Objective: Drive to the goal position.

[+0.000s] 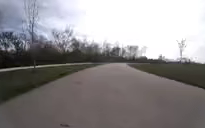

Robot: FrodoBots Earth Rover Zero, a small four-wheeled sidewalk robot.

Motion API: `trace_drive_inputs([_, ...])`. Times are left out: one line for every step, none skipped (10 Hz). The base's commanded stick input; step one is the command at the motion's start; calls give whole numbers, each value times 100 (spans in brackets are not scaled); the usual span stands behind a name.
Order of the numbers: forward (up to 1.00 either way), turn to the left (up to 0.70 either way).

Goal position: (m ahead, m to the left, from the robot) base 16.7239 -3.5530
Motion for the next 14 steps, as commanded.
trace_drive_inputs([100,0])
trace_drive_inputs([100,0])
trace_drive_inputs([100,0])
trace_drive_inputs([100,0])
trace_drive_inputs([100,0])
trace_drive_inputs([100,0])
trace_drive_inputs([100,0])
trace_drive_inputs([100,0])
trace_drive_inputs([100,0])
trace_drive_inputs([100,0])
trace_drive_inputs([100,0])
trace_drive_inputs([100,0])
trace_drive_inputs([100,0])
trace_drive_inputs([100,0])
